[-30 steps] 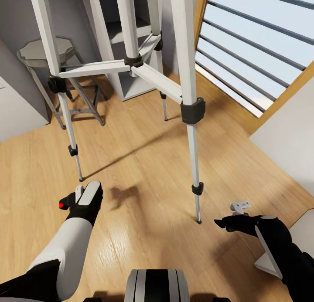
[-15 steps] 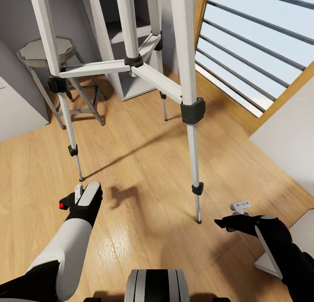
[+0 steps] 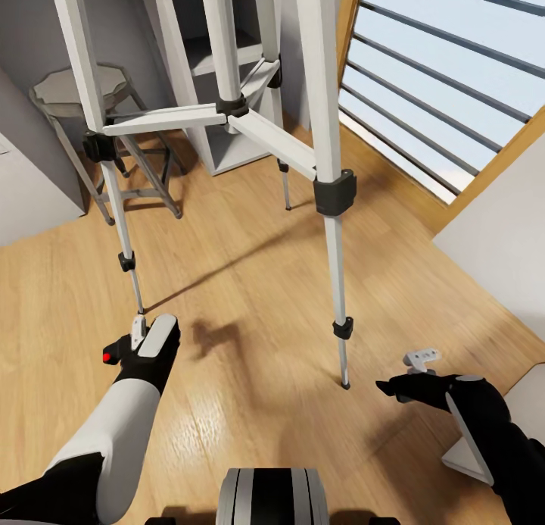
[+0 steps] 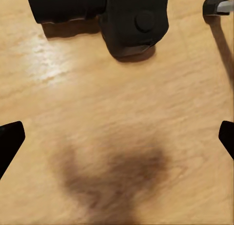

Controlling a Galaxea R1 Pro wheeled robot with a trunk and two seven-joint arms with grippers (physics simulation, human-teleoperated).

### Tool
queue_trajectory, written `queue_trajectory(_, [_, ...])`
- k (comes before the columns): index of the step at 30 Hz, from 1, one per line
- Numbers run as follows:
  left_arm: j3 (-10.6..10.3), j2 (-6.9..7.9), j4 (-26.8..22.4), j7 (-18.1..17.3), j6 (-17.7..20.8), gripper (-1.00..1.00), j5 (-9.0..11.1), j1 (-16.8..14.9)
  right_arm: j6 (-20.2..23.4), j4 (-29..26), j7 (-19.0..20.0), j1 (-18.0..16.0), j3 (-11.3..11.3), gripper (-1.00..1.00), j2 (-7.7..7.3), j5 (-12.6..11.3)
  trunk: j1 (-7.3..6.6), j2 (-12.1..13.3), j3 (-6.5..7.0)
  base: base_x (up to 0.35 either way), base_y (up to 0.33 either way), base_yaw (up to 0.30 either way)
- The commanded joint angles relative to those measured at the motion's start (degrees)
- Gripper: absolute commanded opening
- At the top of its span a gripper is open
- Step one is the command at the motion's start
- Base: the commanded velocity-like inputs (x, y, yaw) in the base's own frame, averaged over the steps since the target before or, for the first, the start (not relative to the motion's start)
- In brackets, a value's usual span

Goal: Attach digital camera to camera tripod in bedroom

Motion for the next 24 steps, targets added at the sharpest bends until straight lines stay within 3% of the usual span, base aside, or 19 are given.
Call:
queue_trajectory(1, [-0.76, -0.03, -0.11, -0.23, -0.30, 1.00, 0.42, 0.00, 0.02, 0.03, 0.23, -0.01, -0.36, 1.00, -0.02, 0.33, -0.01, -0.01, -0.04, 0.000, 0.000, 0.000])
queue_trajectory(6, [-3.76, -0.02, -0.54, -0.69, -0.30, 1.00, 0.75, 0.12, -1.76, 0.24, -0.38, 0.02, -2.30, 1.00, 0.03, 0.29, -0.01, -0.01, -0.04, 0.000, 0.000, 0.000])
queue_trajectory(10, [-4.86, -0.02, -0.78, -0.77, -0.29, 1.00, 0.91, 0.18, -2.86, 0.31, -0.63, -0.01, -4.03, 1.00, 0.18, 0.27, -0.01, -0.01, -0.04, 0.000, 0.000, 0.000])
queue_trajectory(24, [-5.96, -0.12, -1.84, -0.23, -0.32, 1.00, 0.90, 0.17, -3.37, -1.67, -1.06, -1.22, -7.08, 1.00, 0.28, 0.02, -0.01, -0.01, -0.04, 0.000, 0.000, 0.000])
